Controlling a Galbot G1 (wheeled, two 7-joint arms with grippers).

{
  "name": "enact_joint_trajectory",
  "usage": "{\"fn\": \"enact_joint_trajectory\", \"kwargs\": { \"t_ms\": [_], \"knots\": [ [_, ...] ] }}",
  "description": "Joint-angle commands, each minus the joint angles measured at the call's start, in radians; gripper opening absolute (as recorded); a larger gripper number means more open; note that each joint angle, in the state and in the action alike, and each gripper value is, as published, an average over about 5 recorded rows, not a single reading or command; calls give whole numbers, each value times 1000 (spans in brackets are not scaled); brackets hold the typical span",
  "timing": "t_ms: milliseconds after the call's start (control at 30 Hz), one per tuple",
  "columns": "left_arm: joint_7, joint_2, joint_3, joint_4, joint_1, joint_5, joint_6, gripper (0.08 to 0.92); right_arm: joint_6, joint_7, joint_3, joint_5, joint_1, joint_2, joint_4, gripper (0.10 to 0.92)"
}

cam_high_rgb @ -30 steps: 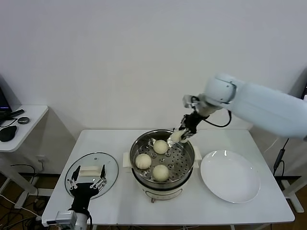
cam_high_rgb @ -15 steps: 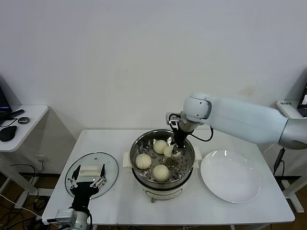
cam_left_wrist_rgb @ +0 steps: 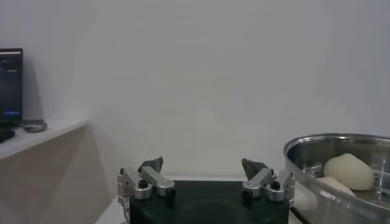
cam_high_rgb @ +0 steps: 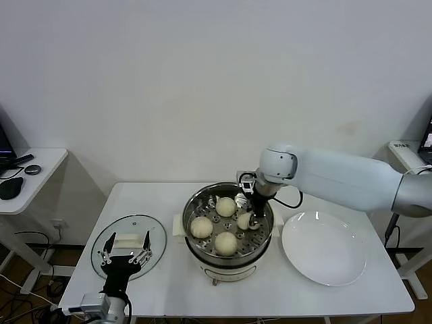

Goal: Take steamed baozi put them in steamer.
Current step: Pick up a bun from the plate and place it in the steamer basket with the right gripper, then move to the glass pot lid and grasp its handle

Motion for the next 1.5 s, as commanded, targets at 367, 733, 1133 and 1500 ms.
{"fn": "enact_joint_trajectory", "kwargs": {
  "t_ms": [367,733,1133,1500],
  "knots": [
    [4,-8,-3,0,2,6,1,823,8,41,165,68,-14,-102,16,764],
    [9,-18,-13,-5,31,14,-6,823,184,318,940,131,-467,-336,85,823],
    [-24,-13,-31,51,41,34,-62,823,400,740,2047,114,-1386,8,288,823],
    [-17,14,-82,149,-37,199,-118,823,590,798,2196,-108,-1719,413,341,823]
  ]
}}
